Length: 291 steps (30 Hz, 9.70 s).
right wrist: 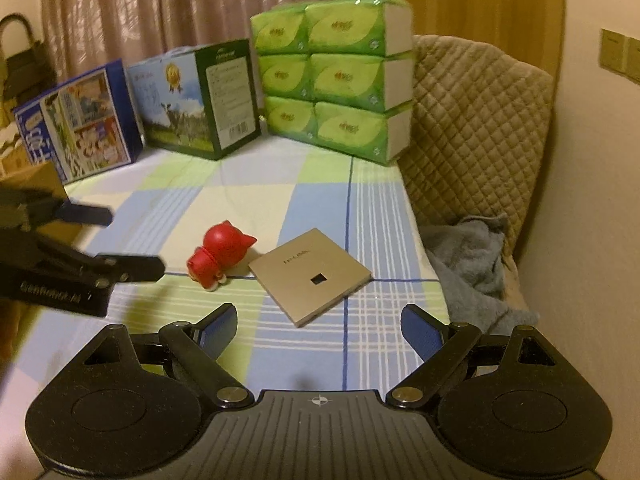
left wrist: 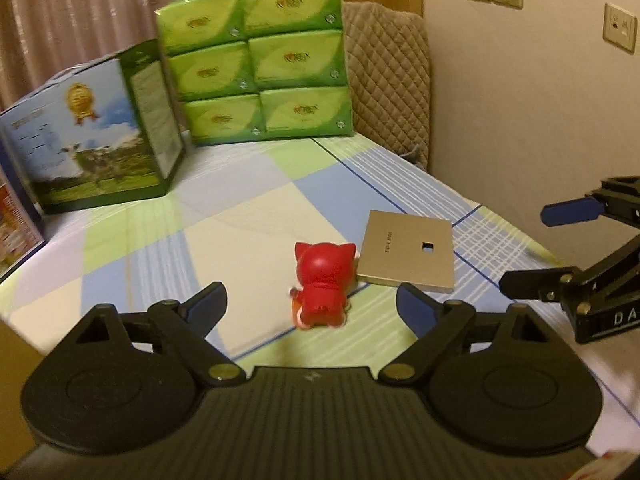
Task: Organize rigid objects
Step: 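Grasp the red cat toy with the left gripper while the right grasps the gold TP-LINK panel, then lift the red toy and gold panel and carry them over the cardboard box, then open the left gripper to drop the red cat toy into the box, then lower the gold panel into the box and open the right gripper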
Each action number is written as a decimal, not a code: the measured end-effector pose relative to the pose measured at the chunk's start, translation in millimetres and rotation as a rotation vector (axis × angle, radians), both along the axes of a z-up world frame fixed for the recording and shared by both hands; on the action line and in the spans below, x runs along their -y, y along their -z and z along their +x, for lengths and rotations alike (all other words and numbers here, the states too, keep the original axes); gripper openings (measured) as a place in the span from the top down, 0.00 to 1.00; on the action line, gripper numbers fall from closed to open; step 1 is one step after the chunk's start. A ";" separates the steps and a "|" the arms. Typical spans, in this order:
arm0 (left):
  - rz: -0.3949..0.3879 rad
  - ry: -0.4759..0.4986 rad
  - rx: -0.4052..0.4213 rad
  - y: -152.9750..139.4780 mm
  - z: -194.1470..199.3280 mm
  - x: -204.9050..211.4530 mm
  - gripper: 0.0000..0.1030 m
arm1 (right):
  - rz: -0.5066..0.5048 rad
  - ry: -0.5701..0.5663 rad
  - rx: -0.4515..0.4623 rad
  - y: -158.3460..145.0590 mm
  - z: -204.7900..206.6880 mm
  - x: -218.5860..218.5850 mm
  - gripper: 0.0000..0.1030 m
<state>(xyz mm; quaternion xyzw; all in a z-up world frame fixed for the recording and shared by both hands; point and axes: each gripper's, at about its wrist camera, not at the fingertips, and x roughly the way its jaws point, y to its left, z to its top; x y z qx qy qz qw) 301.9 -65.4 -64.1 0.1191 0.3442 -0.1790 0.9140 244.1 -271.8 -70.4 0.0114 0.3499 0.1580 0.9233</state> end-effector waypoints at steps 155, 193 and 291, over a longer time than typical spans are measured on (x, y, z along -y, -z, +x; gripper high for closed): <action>-0.085 -0.427 0.111 -167.5 -249.7 -213.8 0.60 | 0.108 -0.137 0.073 -156.0 -173.9 -199.8 0.17; -0.057 -0.551 0.017 -134.8 -256.5 -316.9 0.60 | 0.094 -0.333 0.029 -139.7 -152.4 -323.5 0.17; -0.057 -0.622 -0.036 -104.1 -237.2 -362.6 0.37 | 0.251 -0.307 -0.083 -118.0 -117.1 -351.0 0.16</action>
